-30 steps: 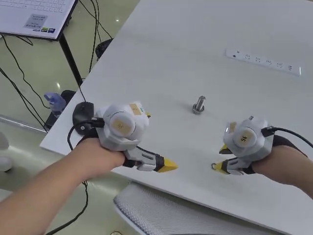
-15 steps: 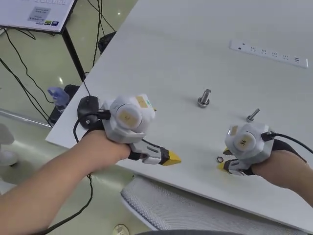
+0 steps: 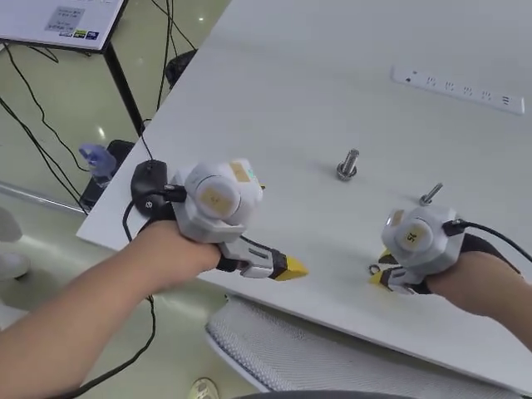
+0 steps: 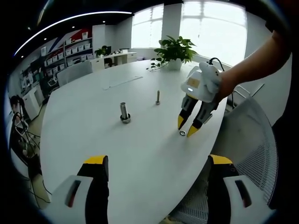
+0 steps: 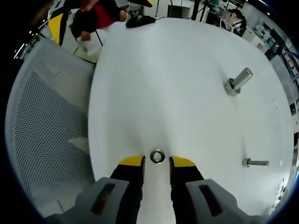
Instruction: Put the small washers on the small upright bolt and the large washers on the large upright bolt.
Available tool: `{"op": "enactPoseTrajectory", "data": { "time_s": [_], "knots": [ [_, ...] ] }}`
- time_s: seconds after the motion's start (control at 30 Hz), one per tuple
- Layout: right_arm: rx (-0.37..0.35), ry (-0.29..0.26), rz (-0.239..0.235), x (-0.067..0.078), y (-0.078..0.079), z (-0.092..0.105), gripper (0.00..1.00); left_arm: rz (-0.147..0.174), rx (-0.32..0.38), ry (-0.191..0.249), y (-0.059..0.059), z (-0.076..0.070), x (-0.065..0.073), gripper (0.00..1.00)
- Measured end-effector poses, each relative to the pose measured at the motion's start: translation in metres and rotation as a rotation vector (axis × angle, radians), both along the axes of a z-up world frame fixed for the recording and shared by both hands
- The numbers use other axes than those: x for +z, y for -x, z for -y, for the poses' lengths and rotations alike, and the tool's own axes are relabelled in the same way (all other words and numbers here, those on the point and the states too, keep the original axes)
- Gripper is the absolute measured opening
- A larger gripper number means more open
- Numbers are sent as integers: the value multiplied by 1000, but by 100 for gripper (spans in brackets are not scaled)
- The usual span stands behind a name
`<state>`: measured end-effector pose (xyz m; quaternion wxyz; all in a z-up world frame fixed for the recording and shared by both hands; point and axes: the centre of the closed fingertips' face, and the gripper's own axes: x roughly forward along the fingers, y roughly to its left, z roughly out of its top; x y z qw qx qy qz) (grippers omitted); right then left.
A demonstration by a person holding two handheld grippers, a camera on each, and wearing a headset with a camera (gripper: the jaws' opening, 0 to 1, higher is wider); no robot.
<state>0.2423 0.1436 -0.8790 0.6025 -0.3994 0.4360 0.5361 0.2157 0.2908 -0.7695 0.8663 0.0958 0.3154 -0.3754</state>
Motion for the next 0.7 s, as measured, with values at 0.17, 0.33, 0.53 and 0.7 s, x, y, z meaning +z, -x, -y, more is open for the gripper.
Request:
{"op": "enactPoseTrajectory", "data": {
  "time_s": [0.17,0.33,0.53,0.7],
  "knots": [
    [-4,3,4,0,0,-1,17,-2,-7,9,0,2,-1,87],
    [28,35,14,-1,1,-3,15,-7,-11,7,0,1,-2,86],
    [50,96,28,-1,3,-4,13,-9,-17,7,0,0,-3,86],
    [14,80,2,0,-1,-2,13,-8,-20,5,-3,1,-2,86]
  ]
}}
